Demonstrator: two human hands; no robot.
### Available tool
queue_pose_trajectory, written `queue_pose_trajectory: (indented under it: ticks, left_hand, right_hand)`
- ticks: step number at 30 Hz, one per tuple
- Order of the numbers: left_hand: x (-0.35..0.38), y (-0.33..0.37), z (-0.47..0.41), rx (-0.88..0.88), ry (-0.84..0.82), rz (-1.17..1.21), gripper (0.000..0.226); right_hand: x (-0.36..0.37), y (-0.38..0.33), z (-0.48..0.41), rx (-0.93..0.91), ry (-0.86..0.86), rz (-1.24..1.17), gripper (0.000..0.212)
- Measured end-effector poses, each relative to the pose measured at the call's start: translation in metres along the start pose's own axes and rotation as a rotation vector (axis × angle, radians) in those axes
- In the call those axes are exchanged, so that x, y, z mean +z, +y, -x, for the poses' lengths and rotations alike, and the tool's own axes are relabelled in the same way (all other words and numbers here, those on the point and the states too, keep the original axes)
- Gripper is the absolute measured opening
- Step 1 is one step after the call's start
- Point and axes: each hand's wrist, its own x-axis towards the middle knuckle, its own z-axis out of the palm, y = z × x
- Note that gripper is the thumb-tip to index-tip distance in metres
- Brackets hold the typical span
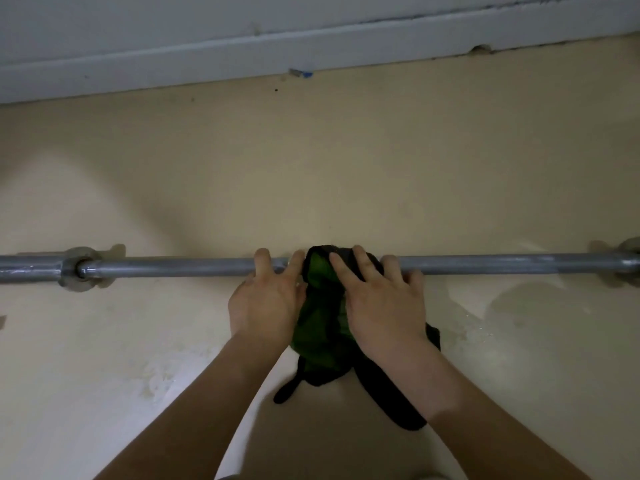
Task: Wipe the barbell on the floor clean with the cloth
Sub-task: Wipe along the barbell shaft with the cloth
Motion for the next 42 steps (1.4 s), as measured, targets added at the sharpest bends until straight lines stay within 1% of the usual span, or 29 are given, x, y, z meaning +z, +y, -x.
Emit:
queue_pose_trajectory:
  ticks: [2,3,5,7,10,12,13,14,15,16,18,19,21,22,24,26,27,28,30,32,33,34,36,37,39,40,42]
  left_hand:
    - [-0.002,0.0,-0.002,-0.01,-0.011,0.007,0.05]
    - [-0.003,0.001,-0.003,-0.014,-0.004,0.023,0.048]
    - [-0.006,0.002,-0.006,-0.009,0.016,0.041,0.044]
    - [-0.006,0.003,-0.008,0.025,0.033,0.013,0.042]
    - [-0.005,0.001,-0.012,0.079,0.036,0.062,0.04]
    - [-0.003,0.0,-0.014,0.095,0.033,0.085,0.038]
    - [-0.001,0.001,-0.015,0.099,0.035,0.086,0.037]
    - [0.001,0.002,-0.015,0.101,0.041,0.088,0.035]
    - [0.002,0.003,-0.014,0.101,0.045,0.097,0.033]
    - [0.002,0.004,-0.012,0.1,0.046,0.106,0.031]
    - [0.002,0.003,-0.012,0.095,0.044,0.099,0.027]
    - [0.001,0.001,-0.012,0.096,0.04,0.089,0.026]
    - [-0.004,-0.002,-0.014,0.114,0.02,0.081,0.024]
    - [-0.006,-0.002,-0.015,0.131,0.006,0.079,0.025]
    - [-0.006,0.001,-0.02,0.15,-0.008,0.079,0.024]
    - [-0.006,0.0,-0.028,0.137,-0.007,0.092,0.018]
    - [-0.005,0.0,-0.031,0.132,-0.01,0.104,0.018]
    - [-0.005,0.001,-0.034,0.137,-0.016,0.11,0.02]
    - [-0.008,0.009,-0.037,0.192,-0.021,0.12,0.03]
    - [-0.009,0.019,-0.035,0.272,-0.005,0.139,0.037]
    - [-0.009,0.021,-0.033,0.302,0.006,0.157,0.036]
    - [-0.008,0.021,-0.033,0.321,0.011,0.175,0.034]
    - [-0.001,0.017,-0.035,0.336,0.039,0.196,0.031]
    - [0.002,0.015,-0.036,0.333,0.04,0.192,0.028]
    - [0.003,0.017,-0.038,0.303,0.032,0.171,0.02]
    - [0.002,0.02,-0.04,0.289,0.03,0.167,0.019]
    - [-0.001,0.024,-0.042,0.28,0.004,0.189,0.027]
  right_hand:
    - [0.004,0.005,0.001,-0.016,0.146,0.06,0.064]
    - [0.011,0.002,-0.004,-0.029,0.223,0.022,0.058]
    - [0.027,-0.011,-0.018,-0.076,0.312,-0.09,0.047]
    - [0.032,-0.023,-0.032,-0.145,0.312,-0.222,0.043]
    - [0.035,-0.004,-0.028,-0.242,0.34,-0.25,0.046]
    - [0.037,0.025,-0.017,-0.193,0.413,-0.215,0.043]
    - [0.037,0.033,-0.013,-0.121,0.464,-0.205,0.038]
    - [0.036,0.031,-0.01,-0.044,0.476,-0.2,0.037]
    - [0.037,0.02,-0.01,0.004,0.46,-0.202,0.041]
    - [0.037,0.002,-0.012,0.014,0.43,-0.21,0.046]
    - [0.037,-0.031,-0.016,-0.059,0.395,-0.22,0.049]
    - [0.037,-0.036,-0.018,-0.116,0.391,-0.198,0.048]
    - [0.036,-0.013,-0.017,-0.208,0.411,-0.127,0.046]
    - [0.036,0.009,-0.013,-0.199,0.419,-0.121,0.049]
    - [0.039,0.05,-0.001,-0.068,0.474,-0.146,0.048]
    - [0.04,0.059,0.0,0.107,0.517,-0.178,0.045]
    - [0.04,0.049,-0.005,0.153,0.514,-0.201,0.046]
    - [0.041,0.031,-0.013,0.151,0.501,-0.219,0.049]
    - [0.038,-0.005,-0.027,0.025,0.455,-0.239,0.054]
    - [0.032,-0.009,-0.032,-0.099,0.424,-0.222,0.055]
    - [0.029,0.004,-0.031,-0.112,0.415,-0.199,0.056]
    - [0.028,0.021,-0.025,-0.094,0.411,-0.179,0.056]
    - [0.031,0.056,-0.012,0.016,0.462,-0.135,0.055]
    - [0.032,0.063,-0.008,0.101,0.483,-0.136,0.053]
    - [0.03,0.048,-0.013,0.238,0.486,-0.189,0.045]
    - [0.029,0.031,-0.02,0.247,0.474,-0.209,0.041]
    - [0.028,-0.005,-0.031,0.127,0.424,-0.215,0.04]
